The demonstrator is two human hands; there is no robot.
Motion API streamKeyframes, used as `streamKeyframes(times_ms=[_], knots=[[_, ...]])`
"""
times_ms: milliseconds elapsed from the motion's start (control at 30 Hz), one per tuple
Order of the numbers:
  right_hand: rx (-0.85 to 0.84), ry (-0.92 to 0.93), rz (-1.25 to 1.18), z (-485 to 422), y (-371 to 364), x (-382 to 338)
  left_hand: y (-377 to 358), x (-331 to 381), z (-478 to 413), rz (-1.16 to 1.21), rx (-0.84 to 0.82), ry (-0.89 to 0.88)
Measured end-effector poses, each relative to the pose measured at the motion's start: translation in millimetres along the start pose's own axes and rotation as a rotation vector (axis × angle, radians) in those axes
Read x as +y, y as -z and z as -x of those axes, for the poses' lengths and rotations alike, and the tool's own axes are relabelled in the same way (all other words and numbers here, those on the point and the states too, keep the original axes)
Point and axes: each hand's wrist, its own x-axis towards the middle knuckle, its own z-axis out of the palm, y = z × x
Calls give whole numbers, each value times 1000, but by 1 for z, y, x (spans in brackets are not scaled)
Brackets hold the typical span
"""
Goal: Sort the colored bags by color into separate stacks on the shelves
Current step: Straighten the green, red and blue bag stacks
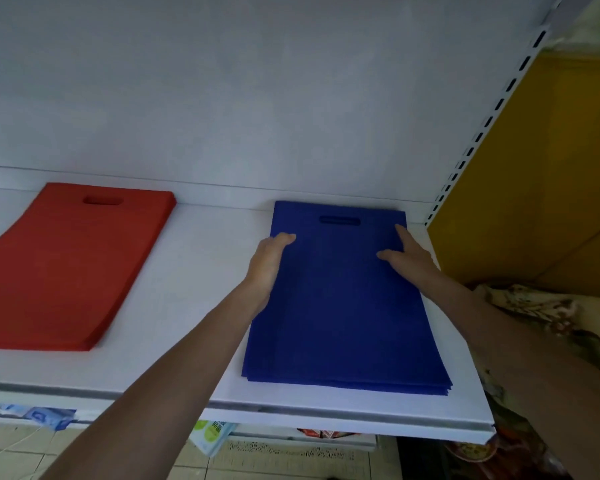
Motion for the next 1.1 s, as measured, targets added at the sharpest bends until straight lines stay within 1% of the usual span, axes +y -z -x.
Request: streamKeyframes(times_ms=[33,100,133,167,233,267,300,367,400,433,467,500,533,567,600,667,700,767,800,900,967,1100], knots=[[-54,-12,40,0,2,-2,-1,3,1,9,-19,-7],[-126,-14,-6,3,10,-2,4,4,1,-12,-22,-27],[-121,-25,-62,4,15,0,10,2,-1,-32,0,-33],[-72,-41,-94,5,19,5,16,-1,-4,-61,34,-31],[44,-100,-71,11,19,11,20,-9,-1,-126,82,-1],[40,-111,-49,16,14,11,18,-14,1,-137,72,19],[-4,-120,-41,22,9,10,14,-17,7,-139,40,27],[-83,-120,-92,33,1,7,5,-22,14,-157,14,27],[-84,-119,-151,41,3,6,5,-22,17,-189,22,1],[-57,-122,-153,51,8,5,7,-20,20,-247,49,-28],[-11,-134,-110,59,15,9,14,-18,26,-320,90,-39],[16,-180,-5,69,22,16,22,-17,36,-413,129,-36],[8,-221,80,80,29,23,32,-20,47,-487,137,-30],[-39,-260,147,94,32,27,41,-25,62,-544,96,-47],[-105,-280,183,108,32,30,46,-30,77,-602,16,-89],[-223,-242,277,131,26,35,48,-41,102,-808,-132,-200],[-264,-198,341,139,22,37,46,-44,109,-935,-169,-241],[-269,-103,506,150,14,39,40,-48,111,-1183,-155,-271],[-251,-81,584,152,11,42,38,-49,110,-1244,-126,-290],[-182,-45,645,151,8,49,36,-48,109,-1324,-76,-342],[-134,-16,616,150,8,51,35,-46,108,-1316,-66,-338],[-92,-6,530,145,10,51,31,-43,104,-1365,-57,-373]])
